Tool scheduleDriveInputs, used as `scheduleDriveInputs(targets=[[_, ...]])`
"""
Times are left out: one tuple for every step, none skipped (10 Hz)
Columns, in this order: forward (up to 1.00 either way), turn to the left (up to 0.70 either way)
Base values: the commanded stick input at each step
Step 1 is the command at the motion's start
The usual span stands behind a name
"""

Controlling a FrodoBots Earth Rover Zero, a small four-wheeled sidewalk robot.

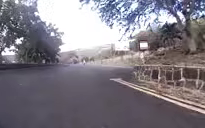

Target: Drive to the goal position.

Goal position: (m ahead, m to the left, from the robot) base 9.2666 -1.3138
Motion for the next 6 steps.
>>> scheduleDriveInputs(targets=[[0.7,0.0],[0.7,0.0],[0.7,0.0],[0.7,0.0],[0.7,0.0],[0.7,0.0]])
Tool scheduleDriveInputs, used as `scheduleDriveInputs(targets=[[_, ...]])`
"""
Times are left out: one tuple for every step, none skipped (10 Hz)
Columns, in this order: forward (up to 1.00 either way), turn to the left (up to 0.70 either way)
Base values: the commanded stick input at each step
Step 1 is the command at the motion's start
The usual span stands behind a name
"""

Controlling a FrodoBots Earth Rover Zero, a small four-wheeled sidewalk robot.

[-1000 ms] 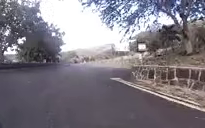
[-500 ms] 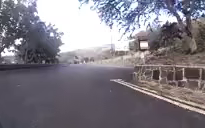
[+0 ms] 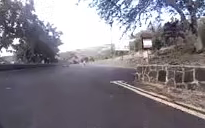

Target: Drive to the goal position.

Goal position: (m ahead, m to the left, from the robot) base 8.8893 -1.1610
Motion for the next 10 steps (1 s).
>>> scheduleDriveInputs(targets=[[0.7,0.0],[0.7,0.0],[0.7,0.0],[0.7,0.0],[0.7,0.0],[0.7,0.0],[0.7,0.0],[0.7,0.0],[0.7,0.0],[0.7,0.0]])
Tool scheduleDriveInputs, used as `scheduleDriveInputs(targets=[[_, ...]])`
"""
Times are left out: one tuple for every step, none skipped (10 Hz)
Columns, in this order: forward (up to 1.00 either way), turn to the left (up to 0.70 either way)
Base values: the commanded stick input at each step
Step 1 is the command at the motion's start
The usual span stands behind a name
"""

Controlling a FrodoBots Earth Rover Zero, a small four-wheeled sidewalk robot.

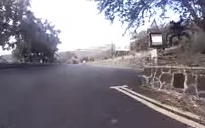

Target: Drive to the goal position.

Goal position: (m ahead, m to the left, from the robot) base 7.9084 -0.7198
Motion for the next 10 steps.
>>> scheduleDriveInputs(targets=[[0.7,0.0],[0.7,0.0],[0.7,0.0],[0.7,0.0],[0.7,0.0],[0.7,0.0],[0.7,0.0],[0.7,0.0],[0.7,0.0],[0.7,0.0]])
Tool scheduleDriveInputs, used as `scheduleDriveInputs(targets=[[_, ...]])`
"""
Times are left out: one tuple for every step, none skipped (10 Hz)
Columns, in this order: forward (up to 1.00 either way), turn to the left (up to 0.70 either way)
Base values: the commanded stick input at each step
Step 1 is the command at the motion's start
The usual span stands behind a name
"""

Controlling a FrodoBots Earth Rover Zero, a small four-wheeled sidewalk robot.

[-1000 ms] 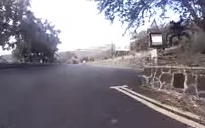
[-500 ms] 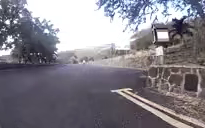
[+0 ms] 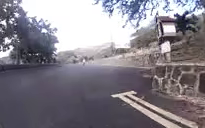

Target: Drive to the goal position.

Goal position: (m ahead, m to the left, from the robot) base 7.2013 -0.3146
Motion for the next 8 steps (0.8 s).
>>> scheduleDriveInputs(targets=[[0.7,0.0],[0.7,0.0],[0.7,0.0],[0.7,0.0],[0.7,0.0],[0.7,0.0],[0.7,0.0],[0.7,0.0]])
